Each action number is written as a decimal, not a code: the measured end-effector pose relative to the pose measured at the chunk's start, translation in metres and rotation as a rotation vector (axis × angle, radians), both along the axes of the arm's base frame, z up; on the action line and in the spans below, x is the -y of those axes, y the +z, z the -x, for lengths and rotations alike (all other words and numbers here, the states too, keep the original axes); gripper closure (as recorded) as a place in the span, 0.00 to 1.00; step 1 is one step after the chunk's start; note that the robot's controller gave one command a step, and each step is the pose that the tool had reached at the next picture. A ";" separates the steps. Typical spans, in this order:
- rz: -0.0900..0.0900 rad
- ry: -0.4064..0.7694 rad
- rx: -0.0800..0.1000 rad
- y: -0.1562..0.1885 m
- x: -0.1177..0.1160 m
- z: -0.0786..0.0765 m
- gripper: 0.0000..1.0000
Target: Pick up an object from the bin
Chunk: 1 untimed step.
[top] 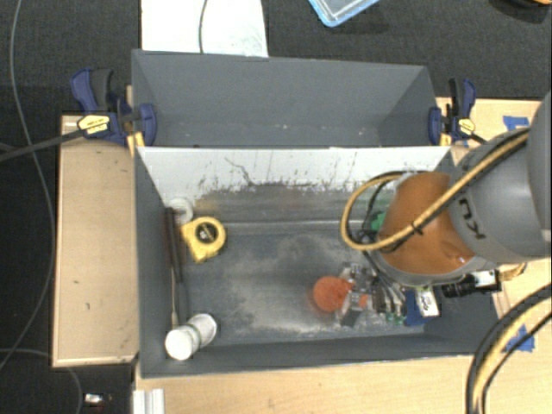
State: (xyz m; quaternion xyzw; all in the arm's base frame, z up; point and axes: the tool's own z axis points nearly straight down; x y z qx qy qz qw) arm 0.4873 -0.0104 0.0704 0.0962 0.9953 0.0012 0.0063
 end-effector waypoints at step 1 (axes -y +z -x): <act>0.000 0.001 0.000 0.000 0.000 0.000 1.00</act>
Offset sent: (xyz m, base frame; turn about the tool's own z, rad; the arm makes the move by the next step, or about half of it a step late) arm -0.0070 0.0106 0.1600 -0.0866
